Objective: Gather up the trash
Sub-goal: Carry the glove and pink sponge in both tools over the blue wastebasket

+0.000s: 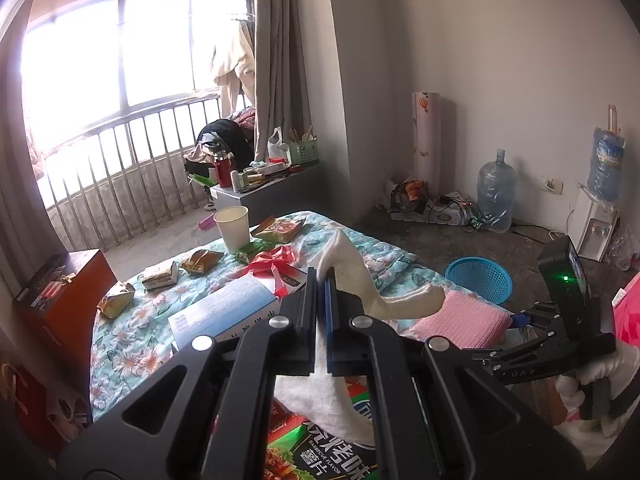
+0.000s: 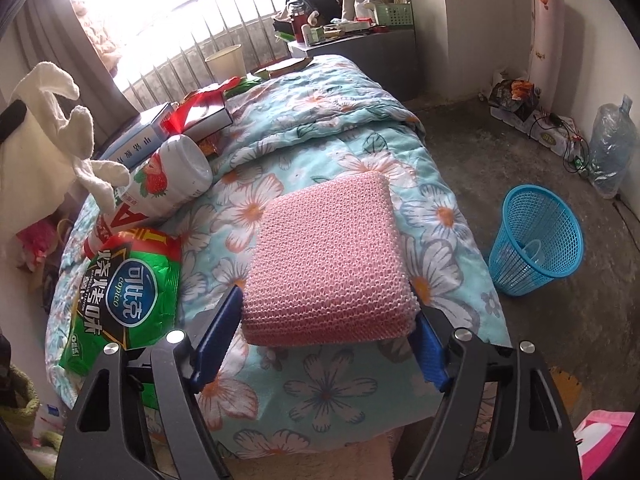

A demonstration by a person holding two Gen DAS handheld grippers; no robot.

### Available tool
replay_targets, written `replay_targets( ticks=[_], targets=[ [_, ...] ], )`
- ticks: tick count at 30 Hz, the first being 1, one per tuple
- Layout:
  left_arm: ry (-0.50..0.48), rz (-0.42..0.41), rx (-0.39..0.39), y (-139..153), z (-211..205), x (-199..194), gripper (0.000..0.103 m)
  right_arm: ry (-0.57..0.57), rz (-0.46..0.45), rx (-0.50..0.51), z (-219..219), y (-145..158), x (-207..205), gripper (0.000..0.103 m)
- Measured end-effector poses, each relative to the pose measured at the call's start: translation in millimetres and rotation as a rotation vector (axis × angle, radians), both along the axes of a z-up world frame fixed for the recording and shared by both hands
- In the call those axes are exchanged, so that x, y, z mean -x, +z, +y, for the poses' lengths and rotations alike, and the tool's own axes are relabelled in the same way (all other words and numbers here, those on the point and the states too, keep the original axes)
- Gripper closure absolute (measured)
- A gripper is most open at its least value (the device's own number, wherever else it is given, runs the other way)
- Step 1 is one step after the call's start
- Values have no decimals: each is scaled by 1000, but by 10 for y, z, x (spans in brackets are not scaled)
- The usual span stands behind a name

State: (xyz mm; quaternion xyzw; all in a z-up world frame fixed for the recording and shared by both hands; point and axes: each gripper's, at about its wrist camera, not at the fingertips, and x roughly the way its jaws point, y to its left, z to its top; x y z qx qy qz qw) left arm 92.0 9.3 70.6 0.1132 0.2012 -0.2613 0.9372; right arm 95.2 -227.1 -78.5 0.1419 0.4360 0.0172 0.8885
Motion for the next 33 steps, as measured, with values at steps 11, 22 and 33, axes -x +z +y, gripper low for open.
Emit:
replay_targets(
  ticks=[11, 22, 33],
  targets=[
    [-11, -13, -19, 30, -137, -6, 101, -32, -56, -116, -269, 90, 122, 31],
    [-30, -33, -49, 106, -364, -20, 101, -72, -121, -235, -588, 188, 270, 31],
    [-153, 2, -51, 239, -1051, -261, 101, -263, -204, -246, -1342, 266, 630, 31]
  ],
)
